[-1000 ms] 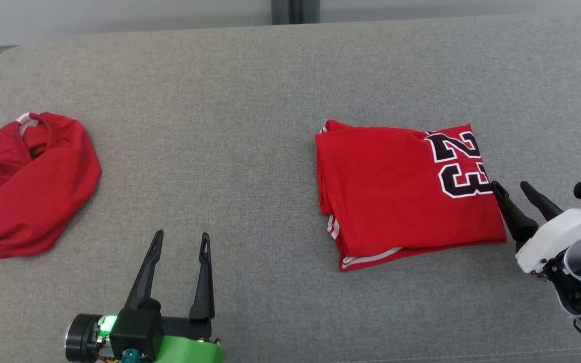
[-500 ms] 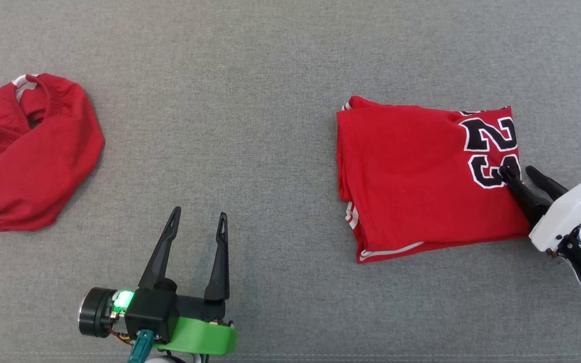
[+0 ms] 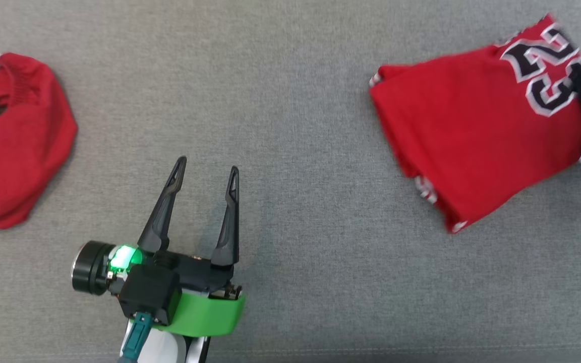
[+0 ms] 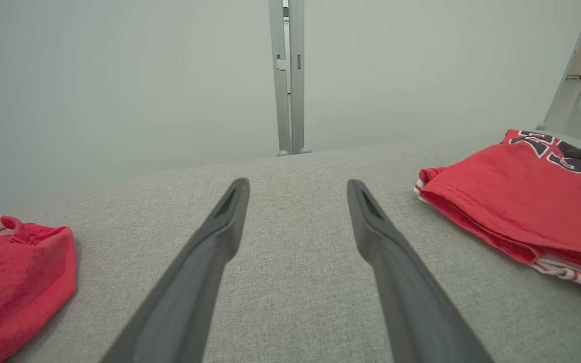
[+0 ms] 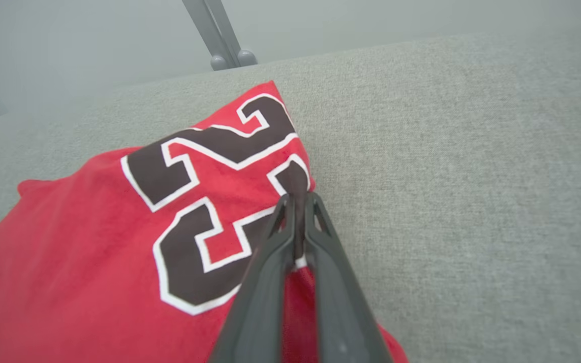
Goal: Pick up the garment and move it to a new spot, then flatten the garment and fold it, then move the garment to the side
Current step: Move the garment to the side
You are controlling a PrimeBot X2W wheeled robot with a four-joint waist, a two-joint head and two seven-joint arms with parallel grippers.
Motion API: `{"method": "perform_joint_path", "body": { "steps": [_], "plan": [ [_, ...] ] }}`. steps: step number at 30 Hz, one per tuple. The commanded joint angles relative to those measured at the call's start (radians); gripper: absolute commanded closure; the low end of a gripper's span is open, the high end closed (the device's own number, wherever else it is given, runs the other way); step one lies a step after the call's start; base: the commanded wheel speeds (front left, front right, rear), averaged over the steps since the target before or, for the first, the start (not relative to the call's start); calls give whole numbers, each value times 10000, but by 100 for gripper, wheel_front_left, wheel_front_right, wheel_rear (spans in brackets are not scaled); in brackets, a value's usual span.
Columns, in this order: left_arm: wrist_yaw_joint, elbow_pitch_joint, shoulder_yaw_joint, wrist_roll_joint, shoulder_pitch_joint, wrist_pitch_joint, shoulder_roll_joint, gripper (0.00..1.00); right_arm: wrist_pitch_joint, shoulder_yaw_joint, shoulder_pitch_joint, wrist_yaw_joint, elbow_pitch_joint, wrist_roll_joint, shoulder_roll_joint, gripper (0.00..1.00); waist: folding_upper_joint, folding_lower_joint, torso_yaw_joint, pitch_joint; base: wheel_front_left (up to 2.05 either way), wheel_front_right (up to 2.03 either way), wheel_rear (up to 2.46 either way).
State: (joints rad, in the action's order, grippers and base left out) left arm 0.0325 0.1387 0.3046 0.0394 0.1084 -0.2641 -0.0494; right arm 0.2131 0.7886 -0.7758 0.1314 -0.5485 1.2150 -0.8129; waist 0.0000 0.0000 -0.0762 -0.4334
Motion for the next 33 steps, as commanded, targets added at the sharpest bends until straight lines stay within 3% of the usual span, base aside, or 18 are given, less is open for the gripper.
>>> {"method": "perform_joint_path", "body": {
  "steps": [1,14,24,29,30,31,33],
  "plan": [
    [-71,125,21,-182,305,1,-22,0,128,-150,-444,-13,-115,-72,-156,100,0,0,362,-943,0,0,0],
    [-247,1061,380,-662,1743,1,-291,0,404,-1336,-1927,-13,-1402,149,-2188,100,0,0,757,-3200,0,0,0],
    [-130,1283,634,-693,2131,1,-710,0,513,-2357,-2034,-14,-1749,-82,-3522,100,0,0,820,-3933,0,0,0],
    [-41,1215,777,-633,2199,6,-785,0,488,-2658,-2122,-14,-2232,-423,-3863,100,0,0,719,-3989,0,0,0],
    [-14,1176,812,-606,2214,6,-785,0,484,-2720,-2199,-13,-2419,-544,-3833,63,0,0,682,-3976,0,0,0],
    [-1,1139,848,-580,2234,8,-779,0,489,-2805,-2298,-15,-2635,-686,-3796,0,0,0,642,-3958,0,0,0],
    [60,1084,919,-523,2255,6,-718,0,515,-2851,-2536,-13,-2997,-1366,-3569,0,0,0,538,-3796,0,0,0]
  ]
}}
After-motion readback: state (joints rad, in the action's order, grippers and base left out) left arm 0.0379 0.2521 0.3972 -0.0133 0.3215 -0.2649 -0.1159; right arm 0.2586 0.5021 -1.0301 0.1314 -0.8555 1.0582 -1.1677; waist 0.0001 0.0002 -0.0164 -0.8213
